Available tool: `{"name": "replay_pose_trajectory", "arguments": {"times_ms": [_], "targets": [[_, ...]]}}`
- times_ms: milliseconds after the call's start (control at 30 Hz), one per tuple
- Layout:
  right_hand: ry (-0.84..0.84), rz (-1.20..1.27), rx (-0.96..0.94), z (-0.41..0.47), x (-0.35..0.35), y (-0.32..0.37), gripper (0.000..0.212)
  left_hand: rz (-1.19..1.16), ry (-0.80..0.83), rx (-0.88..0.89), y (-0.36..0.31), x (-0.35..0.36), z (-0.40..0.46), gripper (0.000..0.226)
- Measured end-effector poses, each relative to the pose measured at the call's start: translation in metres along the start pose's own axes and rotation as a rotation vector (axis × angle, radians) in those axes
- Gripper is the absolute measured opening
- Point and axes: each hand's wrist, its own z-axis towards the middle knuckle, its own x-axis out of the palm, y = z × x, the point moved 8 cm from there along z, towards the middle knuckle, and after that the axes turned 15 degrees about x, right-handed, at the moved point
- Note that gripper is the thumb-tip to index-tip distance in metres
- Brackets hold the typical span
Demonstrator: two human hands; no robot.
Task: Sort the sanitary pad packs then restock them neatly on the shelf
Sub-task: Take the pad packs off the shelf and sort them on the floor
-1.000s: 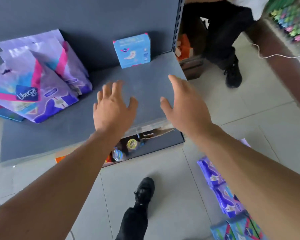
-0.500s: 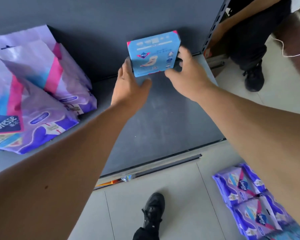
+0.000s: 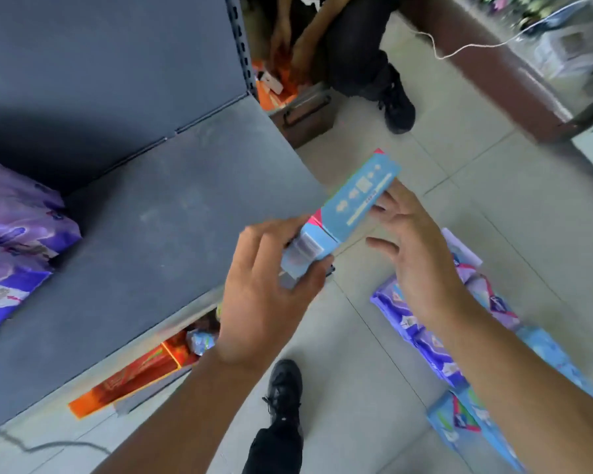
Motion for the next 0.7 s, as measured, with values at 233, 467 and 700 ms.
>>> {"name": "replay_pose_trajectory", "arguments": {"times_ms": [233,467,700], "targets": [[-0.034,0.169,0.135,-0.119,-0.122,-0.063,0.060,0.031,0.086,0.201,-0.144,0.107,-0.042,0.037],[-0.421,0.392,0.319,-0.229,-0.277,-0.154,0.024,-0.152,0.374,0.313,-0.262,0.209,-0.140,0.028],[-0.381,0.494,0.493,-0.314,-0.354,-0.250,0.039,-0.598,0.772,-0.556,-0.266,0.291,-0.218,0.029]]}}
